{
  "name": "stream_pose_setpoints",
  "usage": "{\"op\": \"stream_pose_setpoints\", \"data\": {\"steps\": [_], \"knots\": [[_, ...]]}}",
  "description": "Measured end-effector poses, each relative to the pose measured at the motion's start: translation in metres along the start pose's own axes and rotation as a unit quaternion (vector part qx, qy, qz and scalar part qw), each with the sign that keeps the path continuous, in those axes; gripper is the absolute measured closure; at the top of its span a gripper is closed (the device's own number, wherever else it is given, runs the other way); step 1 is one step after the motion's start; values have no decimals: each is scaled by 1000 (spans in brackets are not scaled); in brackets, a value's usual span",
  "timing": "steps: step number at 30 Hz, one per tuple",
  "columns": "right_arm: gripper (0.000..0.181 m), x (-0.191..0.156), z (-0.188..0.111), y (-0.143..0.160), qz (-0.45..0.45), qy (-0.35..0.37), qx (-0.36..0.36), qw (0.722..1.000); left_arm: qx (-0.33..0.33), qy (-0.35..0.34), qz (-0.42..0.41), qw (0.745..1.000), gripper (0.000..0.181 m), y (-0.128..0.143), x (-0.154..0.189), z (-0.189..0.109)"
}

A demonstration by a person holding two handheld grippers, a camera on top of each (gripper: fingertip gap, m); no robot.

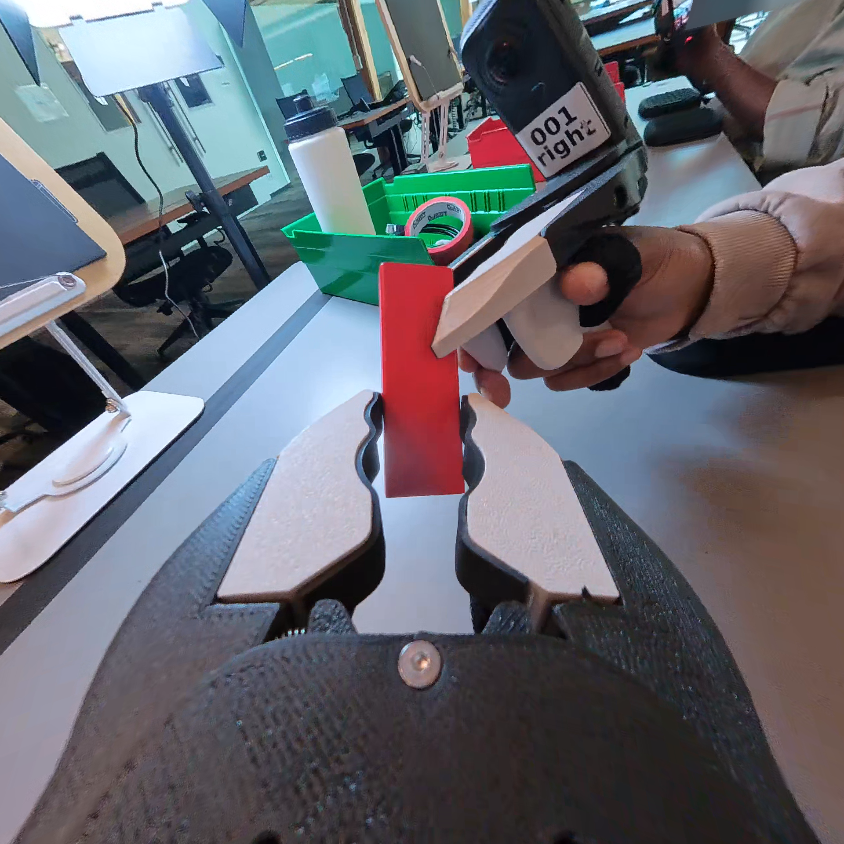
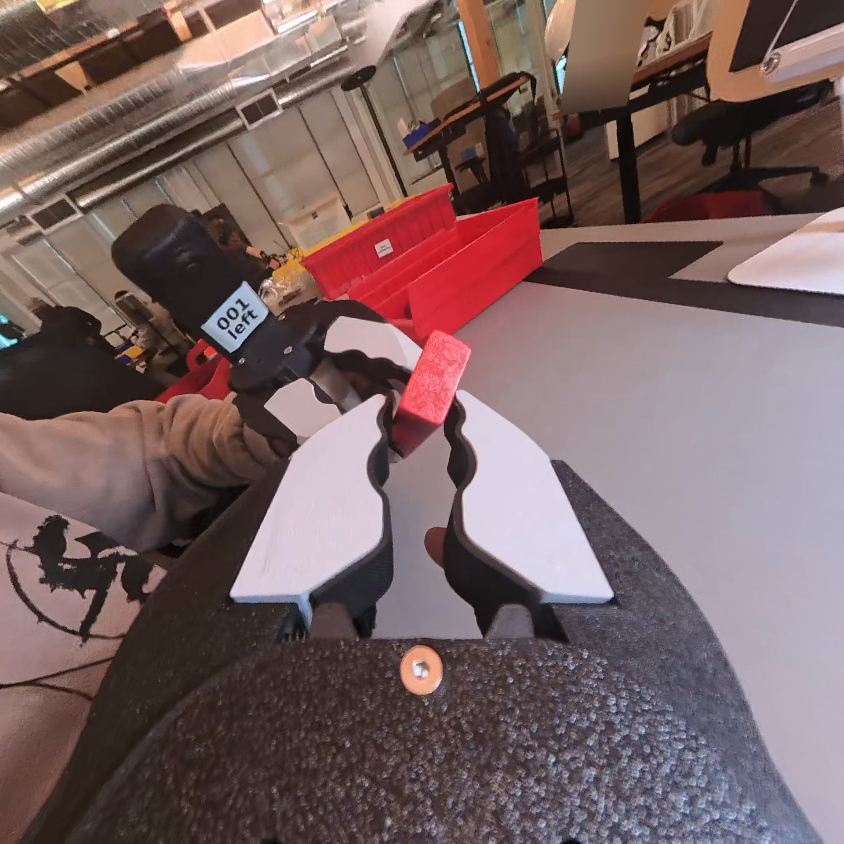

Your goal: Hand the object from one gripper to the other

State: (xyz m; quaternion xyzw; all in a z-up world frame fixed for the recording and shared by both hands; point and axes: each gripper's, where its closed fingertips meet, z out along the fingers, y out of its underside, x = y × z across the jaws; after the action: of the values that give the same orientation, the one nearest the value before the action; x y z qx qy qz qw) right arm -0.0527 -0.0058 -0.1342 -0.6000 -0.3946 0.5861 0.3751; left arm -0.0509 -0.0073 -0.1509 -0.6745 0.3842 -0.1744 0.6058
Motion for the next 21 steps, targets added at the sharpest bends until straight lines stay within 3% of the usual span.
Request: {"op": "stream_pose_setpoints", "data": {"steps": [2,4,8,10,14,17,18,19,21], "knots": [[161,-3,-2,3,-63,-4,-12,998,5,10,-6,1000,148,1,4,-1],[165,-3,-6,3,-193,27,-24,981,12,33,-46,998,156,3,6,-4],[165,-10,-15,-3,-447,101,-26,889,45,109,-225,967,143,6,1,-13],[165,-12,-15,3,-560,132,-39,817,63,185,-341,920,140,2,4,-16],[165,-23,-5,25,-740,147,-41,655,91,295,-534,787,138,0,6,-18],[165,-34,6,45,-799,122,-42,587,91,338,-594,725,136,2,13,-16],[165,-38,8,50,-811,116,-38,573,76,341,-592,726,137,5,19,-15],[165,-40,10,53,-818,113,-35,564,56,331,-577,744,142,10,23,-12],[164,-38,13,59,-815,112,-45,567,37,311,-546,777,153,16,24,-10]]}}
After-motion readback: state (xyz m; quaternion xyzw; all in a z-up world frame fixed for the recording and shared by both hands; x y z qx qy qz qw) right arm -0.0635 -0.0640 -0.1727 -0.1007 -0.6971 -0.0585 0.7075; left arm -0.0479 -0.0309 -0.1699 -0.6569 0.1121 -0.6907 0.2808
